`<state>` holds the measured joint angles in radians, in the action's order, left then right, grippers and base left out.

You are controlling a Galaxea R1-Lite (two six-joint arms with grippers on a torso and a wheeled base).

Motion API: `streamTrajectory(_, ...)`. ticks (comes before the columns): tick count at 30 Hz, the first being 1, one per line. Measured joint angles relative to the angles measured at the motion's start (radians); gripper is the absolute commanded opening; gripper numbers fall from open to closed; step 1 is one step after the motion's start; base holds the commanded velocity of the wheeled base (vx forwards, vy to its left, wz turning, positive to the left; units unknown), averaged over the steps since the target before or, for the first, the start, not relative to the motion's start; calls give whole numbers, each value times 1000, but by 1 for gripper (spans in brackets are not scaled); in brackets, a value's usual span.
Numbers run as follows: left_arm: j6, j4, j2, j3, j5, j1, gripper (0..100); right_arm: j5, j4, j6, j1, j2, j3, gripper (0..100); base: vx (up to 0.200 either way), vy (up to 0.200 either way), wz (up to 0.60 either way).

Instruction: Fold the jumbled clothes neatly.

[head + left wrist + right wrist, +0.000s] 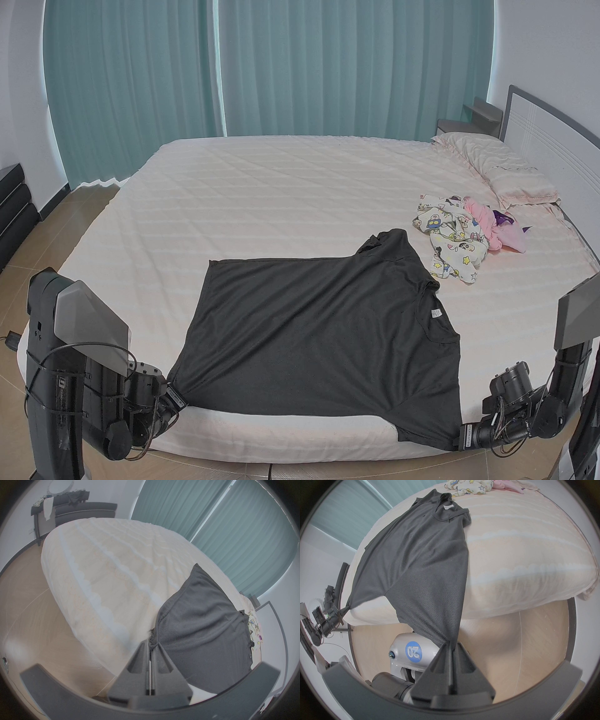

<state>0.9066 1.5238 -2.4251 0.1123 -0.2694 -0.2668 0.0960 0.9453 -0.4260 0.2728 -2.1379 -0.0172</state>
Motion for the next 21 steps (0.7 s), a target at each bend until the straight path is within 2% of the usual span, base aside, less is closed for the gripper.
streamTrajectory(6,-100,30,1,-71,-20,-13,0,-4,-58,39,-20,78,0,0,0,0,0)
streamTrajectory(12,-119,30,-1,-92,-90,-57,0,-22,-131,79,-37,128,0,0,0,0,0)
streamTrajectory(21,-127,-74,-4,-95,-126,-105,0,-27,-216,124,-39,189,0,0,0,0,0)
